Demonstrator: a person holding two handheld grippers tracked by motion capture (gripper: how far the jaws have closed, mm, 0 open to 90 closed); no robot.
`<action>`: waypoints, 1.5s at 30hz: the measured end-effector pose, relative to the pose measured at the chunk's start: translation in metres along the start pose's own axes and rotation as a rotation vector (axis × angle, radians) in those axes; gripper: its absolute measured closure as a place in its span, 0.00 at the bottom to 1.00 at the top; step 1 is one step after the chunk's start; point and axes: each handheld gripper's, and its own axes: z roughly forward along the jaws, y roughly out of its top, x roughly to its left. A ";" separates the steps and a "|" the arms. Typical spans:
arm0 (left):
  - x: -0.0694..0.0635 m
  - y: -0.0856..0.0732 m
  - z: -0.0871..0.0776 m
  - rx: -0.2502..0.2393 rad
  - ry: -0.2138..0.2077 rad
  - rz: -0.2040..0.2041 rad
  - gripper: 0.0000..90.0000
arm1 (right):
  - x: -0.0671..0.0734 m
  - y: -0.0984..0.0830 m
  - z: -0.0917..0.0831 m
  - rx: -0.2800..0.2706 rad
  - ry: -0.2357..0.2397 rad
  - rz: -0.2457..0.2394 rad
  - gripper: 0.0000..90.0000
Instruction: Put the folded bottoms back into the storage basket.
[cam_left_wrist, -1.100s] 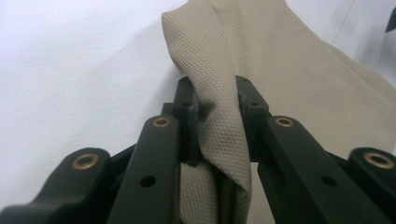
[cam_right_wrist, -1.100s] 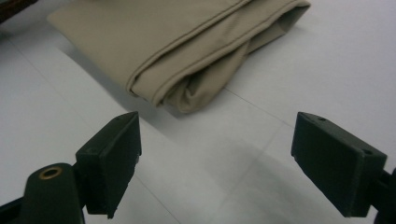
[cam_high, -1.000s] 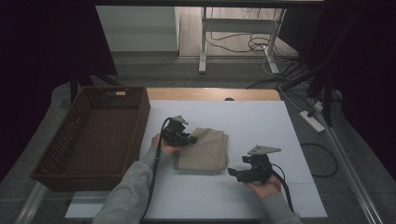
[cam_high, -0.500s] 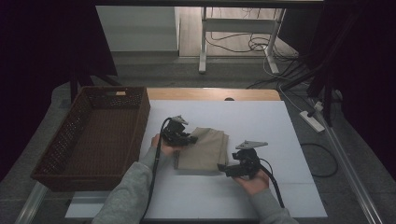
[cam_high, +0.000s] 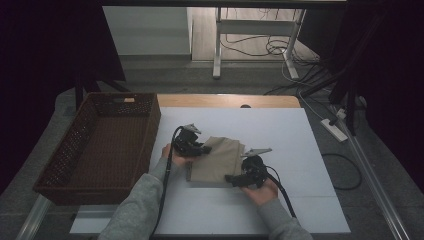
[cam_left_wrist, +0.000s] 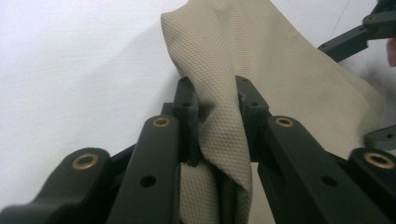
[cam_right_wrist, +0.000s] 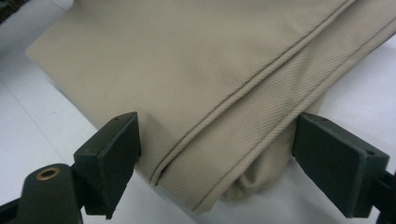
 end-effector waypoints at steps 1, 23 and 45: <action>0.000 0.000 0.000 0.001 0.000 0.001 0.82 | 0.000 0.000 0.002 0.005 0.002 0.004 0.17; -0.001 -0.003 -0.001 -0.005 0.002 -0.002 0.82 | 0.012 0.003 0.011 0.041 -0.003 -0.035 0.39; -0.009 -0.002 -0.011 -0.035 0.013 0.012 0.82 | 0.007 0.006 0.008 0.021 0.120 -0.045 0.70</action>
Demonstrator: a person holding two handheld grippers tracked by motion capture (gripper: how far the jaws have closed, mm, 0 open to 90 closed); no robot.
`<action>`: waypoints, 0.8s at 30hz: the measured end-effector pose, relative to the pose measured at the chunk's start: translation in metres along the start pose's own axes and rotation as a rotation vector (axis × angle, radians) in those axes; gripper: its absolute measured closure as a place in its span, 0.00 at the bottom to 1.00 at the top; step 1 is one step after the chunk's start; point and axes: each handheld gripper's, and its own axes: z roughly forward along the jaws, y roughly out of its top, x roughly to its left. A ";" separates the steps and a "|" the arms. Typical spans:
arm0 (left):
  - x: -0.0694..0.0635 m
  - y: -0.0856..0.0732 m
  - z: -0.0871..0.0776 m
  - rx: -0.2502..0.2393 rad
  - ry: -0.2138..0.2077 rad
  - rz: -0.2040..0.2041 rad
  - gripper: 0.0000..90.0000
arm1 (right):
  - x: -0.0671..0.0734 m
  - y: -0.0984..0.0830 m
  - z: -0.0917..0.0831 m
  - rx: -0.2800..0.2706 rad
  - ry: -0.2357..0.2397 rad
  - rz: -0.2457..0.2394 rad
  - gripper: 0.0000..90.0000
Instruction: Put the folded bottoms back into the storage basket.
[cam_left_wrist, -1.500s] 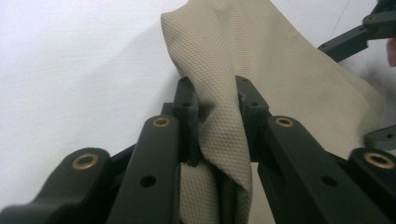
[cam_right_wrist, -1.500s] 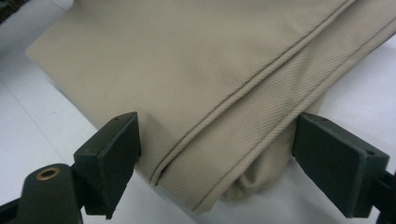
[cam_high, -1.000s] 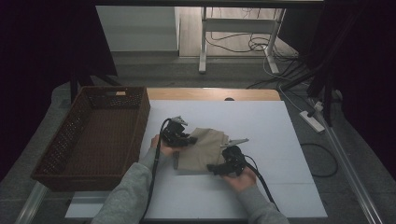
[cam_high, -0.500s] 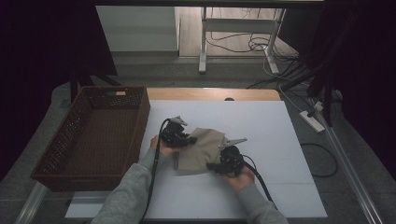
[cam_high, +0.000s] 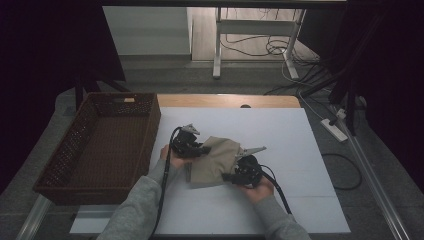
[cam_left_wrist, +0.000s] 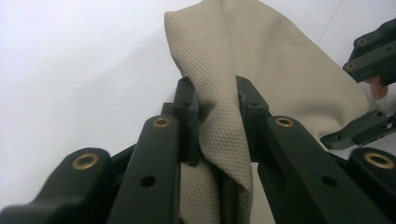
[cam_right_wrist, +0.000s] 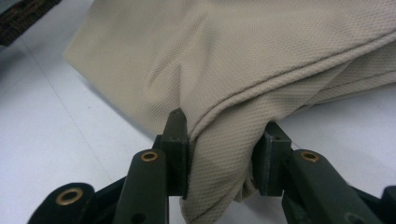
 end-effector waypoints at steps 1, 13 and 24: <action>0.000 0.000 -0.001 -0.002 0.000 0.000 0.82 | 0.000 0.000 0.000 -0.004 0.002 -0.002 0.70; -0.007 0.004 -0.014 -0.041 0.007 0.017 0.82 | 0.002 0.003 -0.010 -0.063 0.022 -0.029 0.70; -0.015 0.012 -0.026 -0.073 0.015 0.041 0.82 | 0.006 0.007 -0.023 -0.129 0.023 -0.063 0.70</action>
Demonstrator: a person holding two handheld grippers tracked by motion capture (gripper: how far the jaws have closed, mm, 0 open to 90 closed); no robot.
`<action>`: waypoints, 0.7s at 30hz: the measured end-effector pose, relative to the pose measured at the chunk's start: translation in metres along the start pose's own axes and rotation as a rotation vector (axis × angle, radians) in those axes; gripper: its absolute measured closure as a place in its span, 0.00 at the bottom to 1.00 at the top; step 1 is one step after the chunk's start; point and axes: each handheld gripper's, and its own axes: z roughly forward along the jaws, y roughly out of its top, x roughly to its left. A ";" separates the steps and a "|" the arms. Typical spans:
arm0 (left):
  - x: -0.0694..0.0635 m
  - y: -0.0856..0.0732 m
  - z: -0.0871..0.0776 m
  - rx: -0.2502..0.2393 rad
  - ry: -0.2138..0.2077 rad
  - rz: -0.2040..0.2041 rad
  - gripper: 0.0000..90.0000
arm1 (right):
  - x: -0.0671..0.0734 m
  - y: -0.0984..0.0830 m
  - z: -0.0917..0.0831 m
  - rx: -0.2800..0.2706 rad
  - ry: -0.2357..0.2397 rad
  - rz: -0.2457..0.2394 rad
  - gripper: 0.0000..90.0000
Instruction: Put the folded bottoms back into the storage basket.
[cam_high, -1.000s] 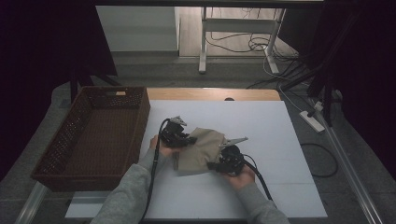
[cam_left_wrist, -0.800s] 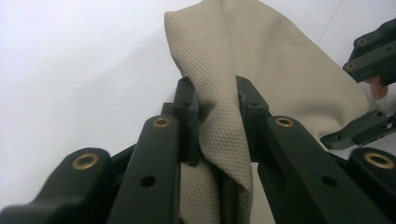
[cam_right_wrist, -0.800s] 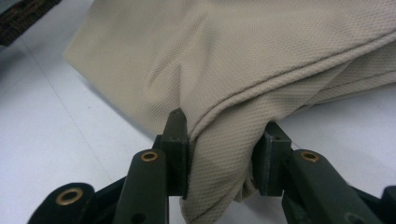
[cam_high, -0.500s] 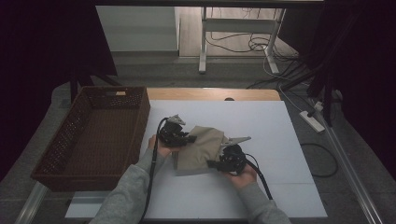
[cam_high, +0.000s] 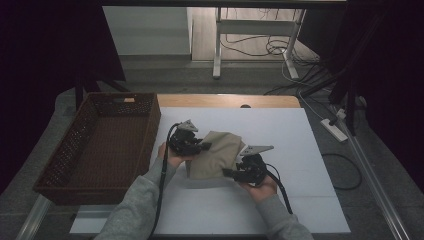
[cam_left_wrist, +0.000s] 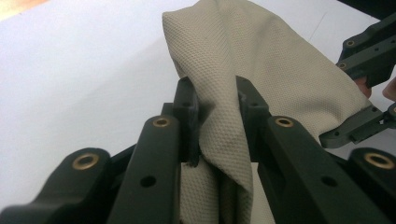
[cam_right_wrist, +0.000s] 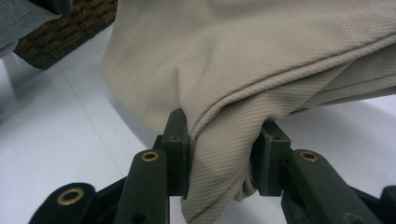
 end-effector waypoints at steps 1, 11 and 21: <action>-0.001 0.001 -0.001 -0.003 0.001 0.002 0.82 | 0.000 0.000 -0.001 -0.003 0.001 -0.003 0.70; -0.005 0.008 -0.013 -0.025 0.010 0.021 0.82 | 0.004 0.006 -0.011 -0.044 0.007 -0.025 0.70; -0.010 0.019 -0.029 -0.052 0.026 0.039 0.82 | 0.011 0.018 -0.024 -0.092 0.012 -0.046 0.70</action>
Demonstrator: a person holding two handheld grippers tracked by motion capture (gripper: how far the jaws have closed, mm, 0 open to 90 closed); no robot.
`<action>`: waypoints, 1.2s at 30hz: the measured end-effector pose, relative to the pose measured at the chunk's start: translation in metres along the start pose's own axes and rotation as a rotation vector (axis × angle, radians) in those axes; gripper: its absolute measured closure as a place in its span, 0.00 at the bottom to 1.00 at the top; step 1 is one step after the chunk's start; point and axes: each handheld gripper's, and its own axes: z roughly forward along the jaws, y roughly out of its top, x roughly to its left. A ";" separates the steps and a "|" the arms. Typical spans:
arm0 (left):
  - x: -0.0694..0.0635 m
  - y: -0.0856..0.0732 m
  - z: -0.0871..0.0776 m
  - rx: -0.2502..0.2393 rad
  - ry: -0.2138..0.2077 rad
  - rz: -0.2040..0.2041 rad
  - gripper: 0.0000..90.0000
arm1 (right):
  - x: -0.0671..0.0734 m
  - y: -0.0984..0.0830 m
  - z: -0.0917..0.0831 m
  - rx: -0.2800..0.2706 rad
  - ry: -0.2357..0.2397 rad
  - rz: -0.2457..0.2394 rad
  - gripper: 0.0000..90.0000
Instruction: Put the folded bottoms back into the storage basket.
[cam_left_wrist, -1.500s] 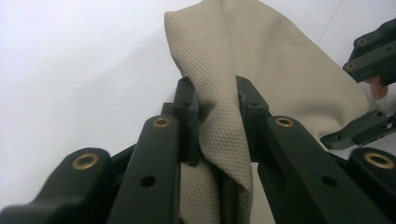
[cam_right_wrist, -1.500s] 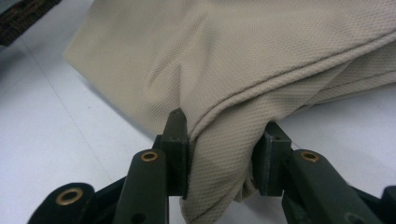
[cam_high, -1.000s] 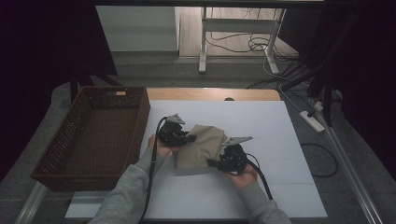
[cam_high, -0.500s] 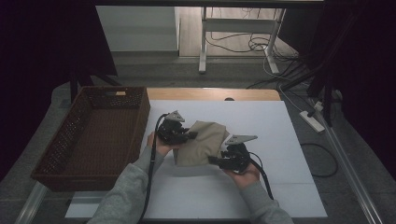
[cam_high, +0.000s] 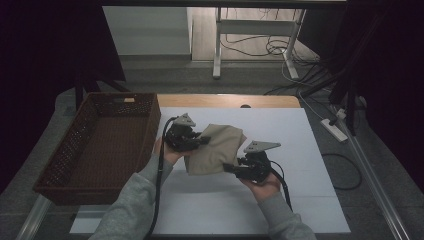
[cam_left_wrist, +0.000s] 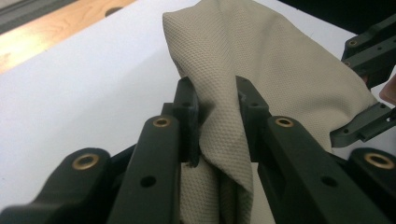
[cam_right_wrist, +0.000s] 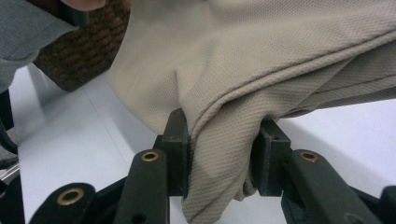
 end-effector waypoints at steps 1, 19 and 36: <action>0.000 0.001 -0.001 -0.003 0.001 0.003 0.82 | 0.000 0.002 -0.001 -0.004 0.000 -0.004 0.70; 0.001 0.012 -0.028 -0.032 0.044 0.018 0.82 | 0.011 0.027 -0.003 -0.054 0.010 -0.044 0.70; 0.008 0.022 -0.059 -0.062 0.093 0.032 0.82 | 0.018 0.053 0.002 -0.096 0.023 -0.066 0.70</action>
